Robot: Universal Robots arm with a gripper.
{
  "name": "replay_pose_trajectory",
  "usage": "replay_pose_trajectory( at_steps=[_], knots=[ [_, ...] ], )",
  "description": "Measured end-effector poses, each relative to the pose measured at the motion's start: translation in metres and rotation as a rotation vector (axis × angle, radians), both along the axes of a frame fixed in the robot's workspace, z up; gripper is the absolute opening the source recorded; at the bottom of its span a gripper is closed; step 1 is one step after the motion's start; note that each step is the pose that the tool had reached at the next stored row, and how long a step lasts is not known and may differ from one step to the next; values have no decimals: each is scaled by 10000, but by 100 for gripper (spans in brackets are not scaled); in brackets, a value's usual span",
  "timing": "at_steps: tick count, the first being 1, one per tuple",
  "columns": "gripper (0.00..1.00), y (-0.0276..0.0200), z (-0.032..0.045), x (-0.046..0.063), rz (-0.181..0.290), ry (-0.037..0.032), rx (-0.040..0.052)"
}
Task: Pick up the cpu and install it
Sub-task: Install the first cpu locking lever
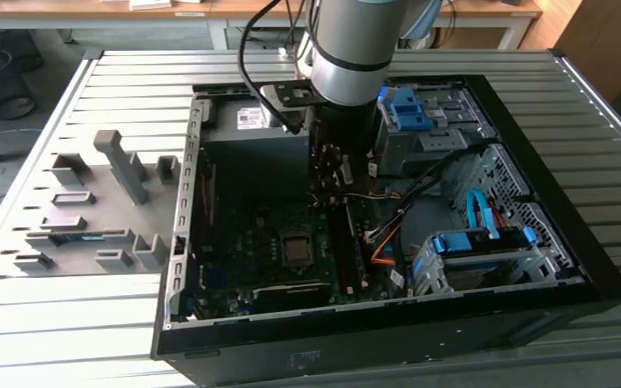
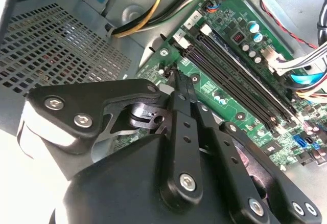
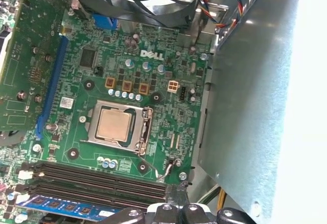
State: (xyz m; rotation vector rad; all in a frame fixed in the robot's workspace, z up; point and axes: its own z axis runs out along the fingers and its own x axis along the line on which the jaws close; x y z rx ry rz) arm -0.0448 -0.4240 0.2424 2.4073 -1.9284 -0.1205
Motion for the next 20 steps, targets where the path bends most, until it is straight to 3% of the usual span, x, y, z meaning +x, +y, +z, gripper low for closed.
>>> replay_pose_trajectory(
  at_steps=[10,14,18,20],
  knots=[
    [10,-123,0,0,0,0,0],
    [10,-125,-6,0,-107,2,1],
    [10,-125,-18,1,-761,-1,2],
    [10,-125,-20,17,-847,1,-2]
  ],
)
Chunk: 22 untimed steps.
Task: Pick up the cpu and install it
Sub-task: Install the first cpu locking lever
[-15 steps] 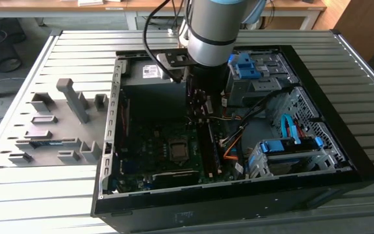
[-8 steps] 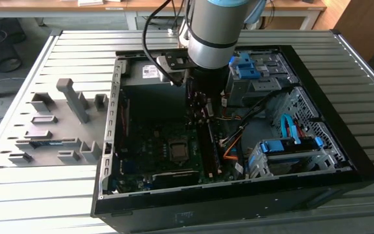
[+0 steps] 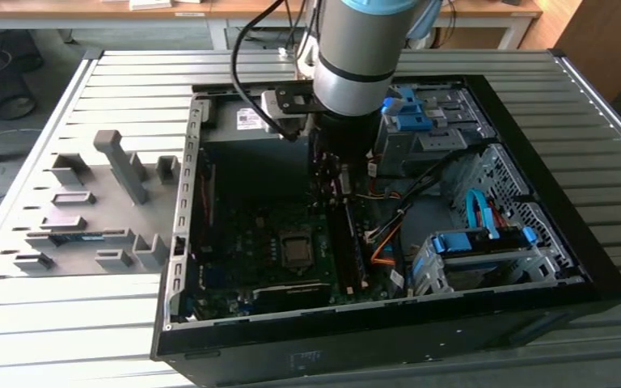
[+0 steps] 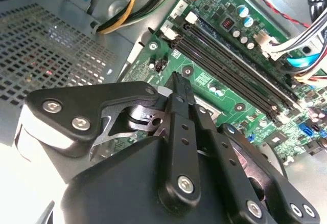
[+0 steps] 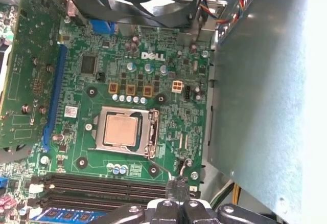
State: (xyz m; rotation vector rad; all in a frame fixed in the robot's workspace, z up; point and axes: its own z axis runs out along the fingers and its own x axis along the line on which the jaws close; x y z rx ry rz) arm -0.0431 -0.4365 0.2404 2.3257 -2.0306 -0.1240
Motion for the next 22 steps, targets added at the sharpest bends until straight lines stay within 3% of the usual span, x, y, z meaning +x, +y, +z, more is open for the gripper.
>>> replay_pose_trajectory(
  at_steps=[6,7,10,13,22],
  knots=[
    [10,1,-7,52,-186,3,8],
    [10,1,-9,52,-276,4,42],
    [10,1,-15,51,-490,7,337],
    [10,1,-17,45,-653,14,757],
    [10,1,-64,45,-2229,-47,785]
  ],
)
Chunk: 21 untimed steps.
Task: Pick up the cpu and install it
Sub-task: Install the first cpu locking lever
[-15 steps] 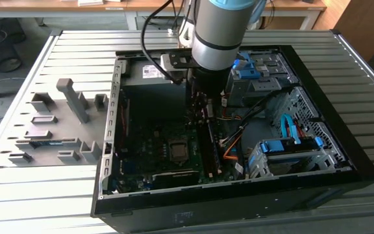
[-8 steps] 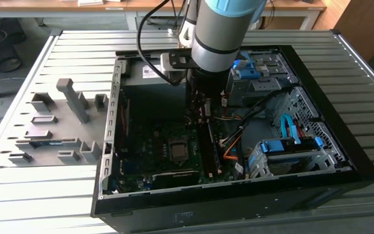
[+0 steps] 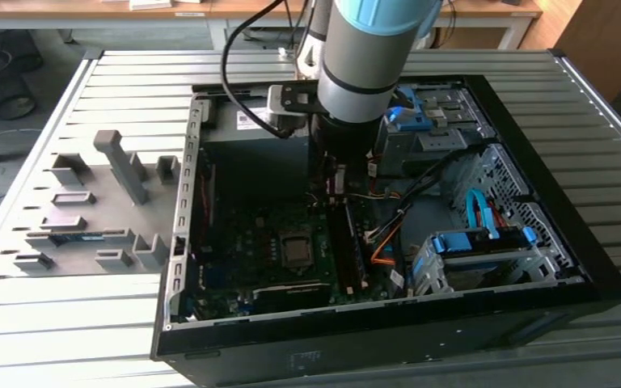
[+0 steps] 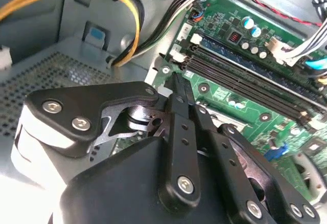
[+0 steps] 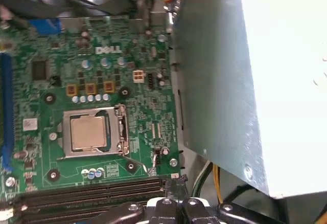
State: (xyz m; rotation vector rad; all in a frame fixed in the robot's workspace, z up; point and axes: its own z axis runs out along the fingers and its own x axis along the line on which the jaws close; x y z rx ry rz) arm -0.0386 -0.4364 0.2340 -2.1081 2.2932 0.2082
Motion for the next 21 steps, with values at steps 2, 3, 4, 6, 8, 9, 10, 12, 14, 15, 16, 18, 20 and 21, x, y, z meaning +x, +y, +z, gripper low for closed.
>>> replay_pose_trajectory(
  at_steps=[2,3,4,6,8,9,10,12,14,15,16,18,20,21],
  knots=[
    [10,1,-4,-18,-224,1,0],
    [10,0,-4,-27,-263,1,-1],
    [10,-4,-4,-34,-264,0,-1],
    [10,-11,-5,-75,-262,-6,-22],
    [10,-31,-5,-111,-263,-12,-28],
    [10,-47,-5,-121,-262,-14,-28],
    [10,-64,-5,-132,-260,-16,-28],
    [10,-99,-5,-149,-258,-18,-29],
    [10,-135,-5,-160,-255,-19,-29],
    [10,-157,-5,-165,-254,-19,-30],
    [10,-184,-5,-168,-252,-19,-29],
    [10,-233,-4,-173,-245,-19,-30],
    [10,-274,-5,-178,-231,-18,-35],
    [10,-289,-5,-179,-223,-20,-40]
  ],
)
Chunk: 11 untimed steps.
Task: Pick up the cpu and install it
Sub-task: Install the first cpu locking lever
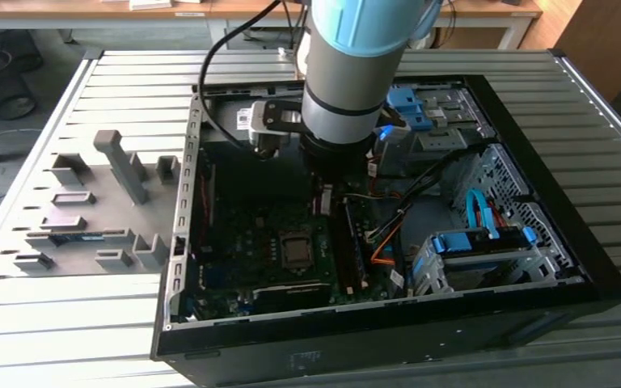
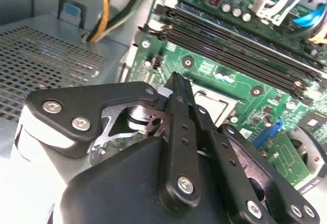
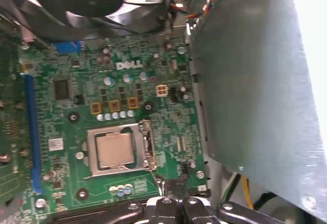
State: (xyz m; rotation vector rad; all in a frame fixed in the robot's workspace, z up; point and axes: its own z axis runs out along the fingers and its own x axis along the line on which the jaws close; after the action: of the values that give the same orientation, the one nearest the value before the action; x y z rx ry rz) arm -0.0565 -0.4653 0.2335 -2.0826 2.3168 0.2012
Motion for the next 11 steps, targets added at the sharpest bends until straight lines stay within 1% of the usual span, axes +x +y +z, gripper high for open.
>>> replay_pose_trajectory(
  at_steps=[1,2,3,5,6,11],
  knots=[
    [10,-4,-1,0,19,-1,-30],
    [10,-5,0,0,54,1,-96],
    [10,-6,1,0,89,3,-172],
    [10,-7,-1,0,158,6,-376],
    [10,-9,-2,0,178,5,-454],
    [10,-23,-1,-3,264,8,-782]
  ],
)
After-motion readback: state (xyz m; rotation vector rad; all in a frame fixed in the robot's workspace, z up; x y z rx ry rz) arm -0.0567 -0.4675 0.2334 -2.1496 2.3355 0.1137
